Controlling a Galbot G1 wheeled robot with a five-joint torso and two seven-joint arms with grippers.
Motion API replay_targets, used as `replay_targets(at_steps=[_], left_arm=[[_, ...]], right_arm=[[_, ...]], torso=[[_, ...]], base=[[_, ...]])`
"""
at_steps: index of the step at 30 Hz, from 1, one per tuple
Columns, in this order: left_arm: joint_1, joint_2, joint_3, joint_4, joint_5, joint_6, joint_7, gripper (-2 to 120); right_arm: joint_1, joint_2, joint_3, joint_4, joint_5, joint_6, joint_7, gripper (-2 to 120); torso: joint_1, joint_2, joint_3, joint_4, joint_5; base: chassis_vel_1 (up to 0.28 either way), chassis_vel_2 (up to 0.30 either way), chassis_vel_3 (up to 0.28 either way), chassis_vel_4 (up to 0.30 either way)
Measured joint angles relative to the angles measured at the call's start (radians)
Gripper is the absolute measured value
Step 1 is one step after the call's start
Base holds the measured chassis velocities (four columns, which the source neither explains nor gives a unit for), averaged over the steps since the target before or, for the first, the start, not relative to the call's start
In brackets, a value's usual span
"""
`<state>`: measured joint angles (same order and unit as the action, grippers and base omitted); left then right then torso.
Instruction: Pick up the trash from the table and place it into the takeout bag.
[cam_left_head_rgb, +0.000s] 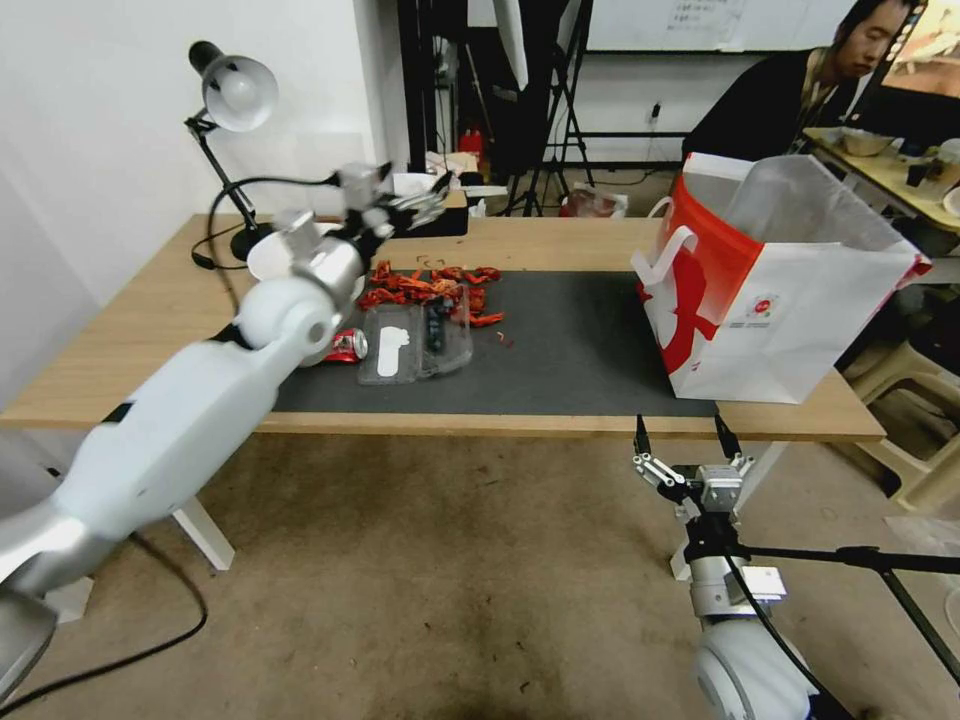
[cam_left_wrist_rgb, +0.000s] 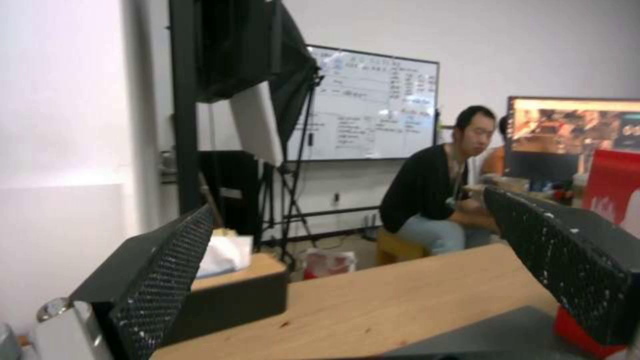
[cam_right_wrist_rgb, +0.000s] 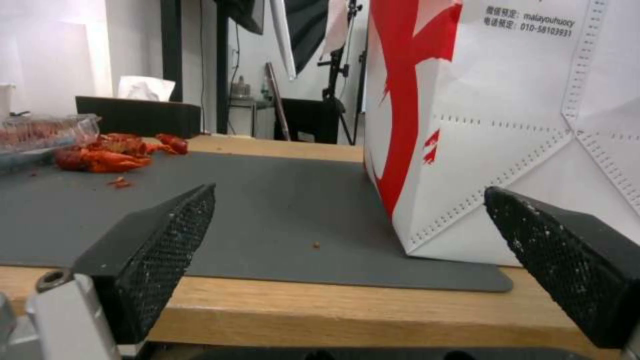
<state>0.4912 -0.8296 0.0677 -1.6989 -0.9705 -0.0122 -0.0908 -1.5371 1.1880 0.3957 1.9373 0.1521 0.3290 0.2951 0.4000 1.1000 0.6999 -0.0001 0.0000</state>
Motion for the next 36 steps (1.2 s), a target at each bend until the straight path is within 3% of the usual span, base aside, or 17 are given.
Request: replay_targets(at_steps=[4,7,11,17,36], left_arm=[[0.092,0.017,-0.065,-0.047,0.057,0.014,-0.022,100],[0.231,0.033,-0.158,-0.113,0.135,0.023,-0.054,100],[0.340,0.034,-0.222,-0.155,0.181,0.017,-0.092,100],[0.488,0.008,-0.328,-0.183,0.247,-0.011,-0.100,100],[0.843,-0.147,-0.498,-0.202,0.395,-0.172,0.029,100]], right_arm=[[0.000,0.002,-0.001,0.000,-0.002,-0.001,0.002,100],[-0.002,0.004,-0.001,0.000,-0.003,-0.002,0.006,100],[-0.004,0.005,0.002,0.000,-0.004,-0.003,0.009,100],[-0.005,0.007,0.003,0.001,-0.006,-0.003,0.012,100],[-0.026,0.017,0.018,-0.004,-0.018,0.005,0.020,100]], torso=[[0.000,0.000,0.000,0.0001,-0.0002],[0.000,0.000,0.000,0.0002,-0.0001],[0.000,0.000,0.000,0.0002,-0.0001],[0.000,0.000,0.000,0.0002,-0.0002],[0.000,0.000,0.000,0.0002,0.0002]], base=[[0.000,0.000,0.000,0.000],[0.000,0.000,0.000,0.000],[0.000,0.000,0.000,0.000],[0.000,0.000,0.000,0.000],[0.000,0.000,0.000,0.000]])
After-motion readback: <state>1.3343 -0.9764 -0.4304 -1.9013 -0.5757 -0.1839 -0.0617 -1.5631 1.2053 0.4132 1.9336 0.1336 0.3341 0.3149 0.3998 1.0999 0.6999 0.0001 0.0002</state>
